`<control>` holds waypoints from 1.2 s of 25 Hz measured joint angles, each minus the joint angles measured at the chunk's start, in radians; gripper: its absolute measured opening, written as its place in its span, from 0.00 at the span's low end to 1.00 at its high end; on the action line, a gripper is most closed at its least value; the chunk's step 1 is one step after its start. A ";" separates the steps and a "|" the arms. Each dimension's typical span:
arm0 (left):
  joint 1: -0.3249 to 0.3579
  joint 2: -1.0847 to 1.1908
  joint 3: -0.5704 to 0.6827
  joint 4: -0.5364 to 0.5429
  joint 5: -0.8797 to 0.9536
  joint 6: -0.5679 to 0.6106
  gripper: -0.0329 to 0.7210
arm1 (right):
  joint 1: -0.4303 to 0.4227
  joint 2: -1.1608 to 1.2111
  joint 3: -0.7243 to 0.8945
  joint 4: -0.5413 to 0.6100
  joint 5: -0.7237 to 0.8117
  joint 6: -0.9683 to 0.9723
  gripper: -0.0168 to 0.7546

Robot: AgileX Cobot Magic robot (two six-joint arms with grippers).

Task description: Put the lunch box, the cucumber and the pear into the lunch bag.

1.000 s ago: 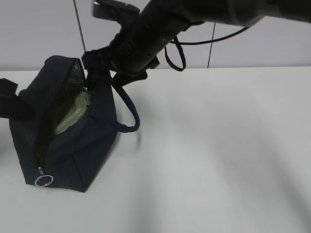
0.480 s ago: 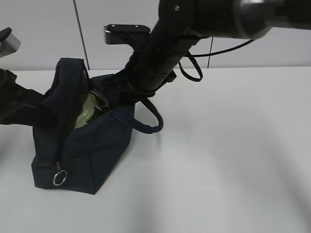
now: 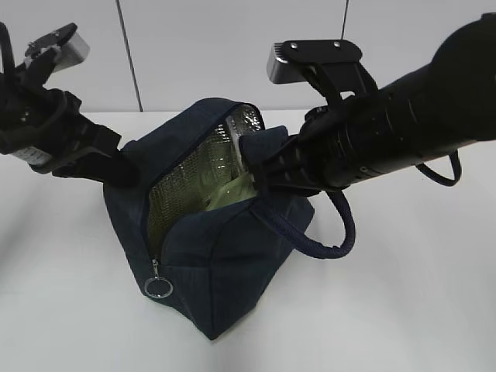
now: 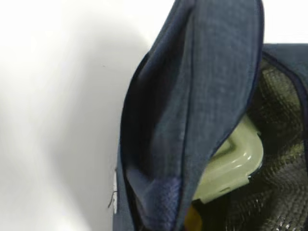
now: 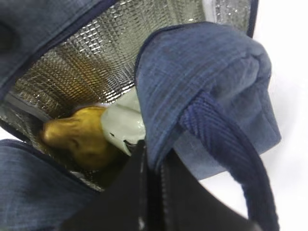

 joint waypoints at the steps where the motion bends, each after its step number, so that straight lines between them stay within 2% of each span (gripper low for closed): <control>1: -0.007 0.004 0.000 0.000 -0.007 -0.001 0.06 | 0.000 0.000 0.002 -0.005 -0.004 0.000 0.04; 2: -0.011 0.004 0.000 0.000 -0.013 -0.001 0.09 | 0.000 0.000 0.004 -0.009 -0.006 -0.002 0.07; 4: -0.015 0.003 0.000 0.000 -0.026 -0.001 0.21 | 0.000 0.000 0.004 -0.012 -0.012 -0.010 0.23; 7: -0.015 -0.007 0.000 -0.001 -0.027 0.016 0.44 | 0.000 -0.004 0.004 -0.016 -0.022 -0.016 0.59; 9: -0.015 -0.024 0.000 -0.012 -0.021 0.051 0.52 | 0.000 -0.014 0.004 -0.016 -0.026 -0.020 0.71; 10: -0.015 -0.041 0.003 -0.027 -0.021 0.071 0.54 | 0.000 -0.020 0.004 -0.016 -0.028 -0.023 0.74; 13: -0.015 -0.117 0.047 -0.098 -0.054 0.145 0.56 | 0.000 -0.062 0.004 -0.016 -0.036 -0.035 0.75; 17: -0.015 -0.248 0.173 -0.186 -0.145 0.262 0.57 | 0.000 -0.137 0.016 -0.016 -0.054 -0.069 0.75; 21: -0.015 -0.376 0.303 -0.278 -0.223 0.371 0.57 | 0.023 -0.219 0.098 -0.012 -0.145 -0.080 0.74; 25: -0.015 -0.466 0.382 -0.311 -0.274 0.420 0.57 | 0.092 -0.295 0.239 -0.008 -0.269 -0.082 0.74; 30: -0.015 -0.566 0.452 -0.331 -0.339 0.466 0.57 | 0.222 -0.360 0.392 -0.003 -0.431 -0.082 0.74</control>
